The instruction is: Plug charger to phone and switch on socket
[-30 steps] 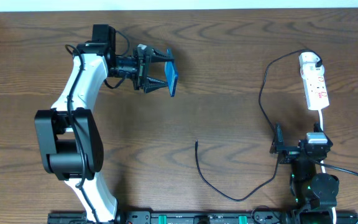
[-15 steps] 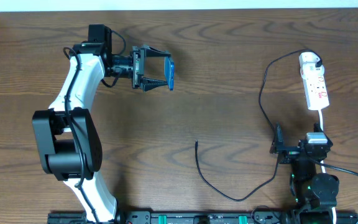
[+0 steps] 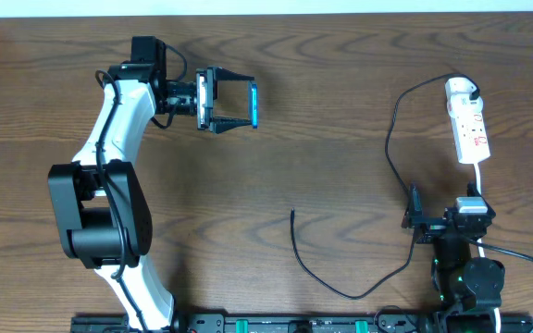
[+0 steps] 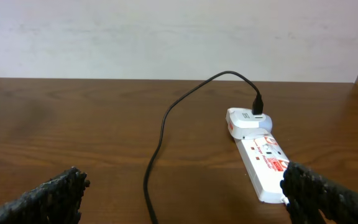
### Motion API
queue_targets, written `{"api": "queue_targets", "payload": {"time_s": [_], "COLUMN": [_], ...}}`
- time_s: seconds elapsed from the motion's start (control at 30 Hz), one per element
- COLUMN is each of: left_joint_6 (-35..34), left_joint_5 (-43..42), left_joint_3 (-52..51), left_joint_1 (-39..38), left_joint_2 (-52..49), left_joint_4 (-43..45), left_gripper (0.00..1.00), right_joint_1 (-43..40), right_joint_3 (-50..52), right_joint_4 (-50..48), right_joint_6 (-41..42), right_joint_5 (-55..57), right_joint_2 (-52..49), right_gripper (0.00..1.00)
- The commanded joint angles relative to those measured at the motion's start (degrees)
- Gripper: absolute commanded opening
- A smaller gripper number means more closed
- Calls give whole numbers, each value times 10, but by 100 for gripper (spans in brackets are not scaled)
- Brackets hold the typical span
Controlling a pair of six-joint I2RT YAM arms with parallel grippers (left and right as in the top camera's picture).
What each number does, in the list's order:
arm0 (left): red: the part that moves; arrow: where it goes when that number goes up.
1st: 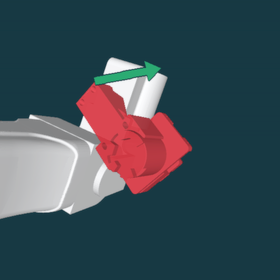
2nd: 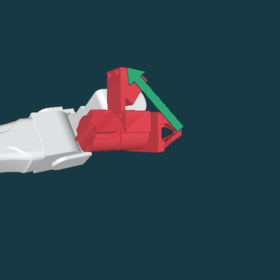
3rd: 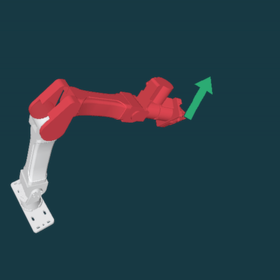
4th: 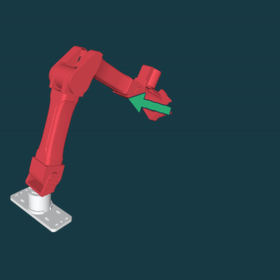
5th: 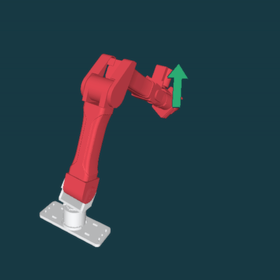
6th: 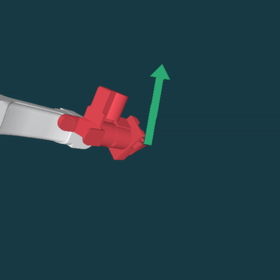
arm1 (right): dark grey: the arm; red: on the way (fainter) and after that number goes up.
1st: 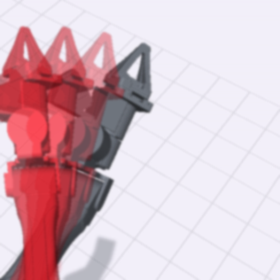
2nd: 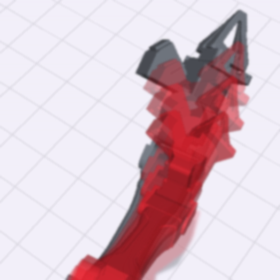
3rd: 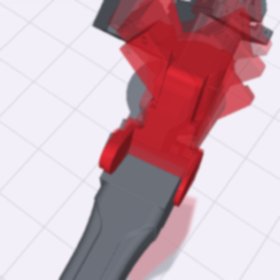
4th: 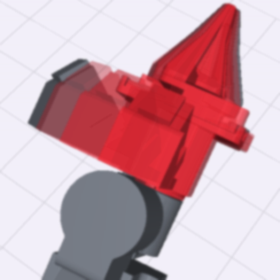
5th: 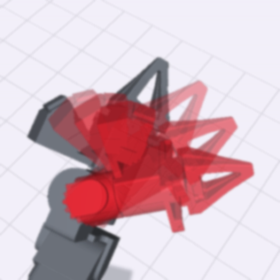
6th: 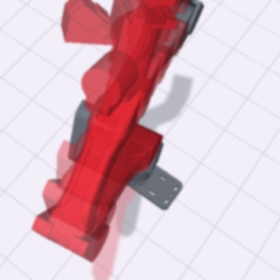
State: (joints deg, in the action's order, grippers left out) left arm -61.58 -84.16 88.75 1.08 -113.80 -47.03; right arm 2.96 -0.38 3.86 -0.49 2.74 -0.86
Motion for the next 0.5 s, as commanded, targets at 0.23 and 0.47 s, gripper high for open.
{"api": "queue_targets", "payload": {"time_s": [0.23,0.47], "left_joint_6": [-27,-26], "left_joint_5": [-39,-38], "left_joint_3": [12,12], "left_joint_1": [2,2], "left_joint_2": [19,19], "left_joint_4": [0,0], "left_gripper": [7,7], "right_joint_1": [5,5], "right_joint_3": [1,1], "right_joint_4": [2,2], "right_joint_6": [-4,-4], "right_joint_5": [-1,-1], "right_joint_2": [1,1], "right_gripper": [99,99]}}
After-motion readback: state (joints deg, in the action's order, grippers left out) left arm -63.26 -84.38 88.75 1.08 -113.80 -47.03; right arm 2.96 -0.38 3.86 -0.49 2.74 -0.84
